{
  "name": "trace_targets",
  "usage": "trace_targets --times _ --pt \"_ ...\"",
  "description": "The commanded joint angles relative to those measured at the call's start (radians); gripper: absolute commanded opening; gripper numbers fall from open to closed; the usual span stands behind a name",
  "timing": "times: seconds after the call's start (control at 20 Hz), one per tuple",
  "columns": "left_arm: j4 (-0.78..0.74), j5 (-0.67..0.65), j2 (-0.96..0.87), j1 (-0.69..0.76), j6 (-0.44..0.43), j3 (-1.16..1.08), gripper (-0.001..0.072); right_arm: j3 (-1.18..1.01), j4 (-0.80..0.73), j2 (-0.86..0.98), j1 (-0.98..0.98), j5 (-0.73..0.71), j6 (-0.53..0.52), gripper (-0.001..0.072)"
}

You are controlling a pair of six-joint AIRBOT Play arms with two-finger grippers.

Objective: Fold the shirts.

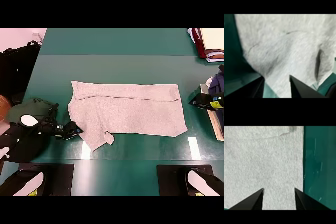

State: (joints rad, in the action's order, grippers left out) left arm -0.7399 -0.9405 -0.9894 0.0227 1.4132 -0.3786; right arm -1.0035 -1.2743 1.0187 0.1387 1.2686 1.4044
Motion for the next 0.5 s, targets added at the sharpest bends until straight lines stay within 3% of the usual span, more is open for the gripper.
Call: trace_targets --times 0.0,0.05,0.1,0.45 --pt "0.039 0.135 0.001 0.078 -0.006 0.015 0.0349 0.001 0.0 -0.013 0.0 0.027 0.001 0.0439" --pt "0.051 0.154 0.002 0.111 -0.008 0.015 0.0104 0.002 -0.004 -0.013 0.001 0.045 0.0 0.0439" --pt "0.059 0.166 0.002 0.137 -0.007 0.015 0.0023 0.004 -0.011 -0.013 0.0 0.063 0.0 0.0439" --pt "0.021 0.032 0.002 0.146 -0.061 -0.077 0.0022 0.248 -0.057 -0.068 0.068 0.113 0.002 0.0439"
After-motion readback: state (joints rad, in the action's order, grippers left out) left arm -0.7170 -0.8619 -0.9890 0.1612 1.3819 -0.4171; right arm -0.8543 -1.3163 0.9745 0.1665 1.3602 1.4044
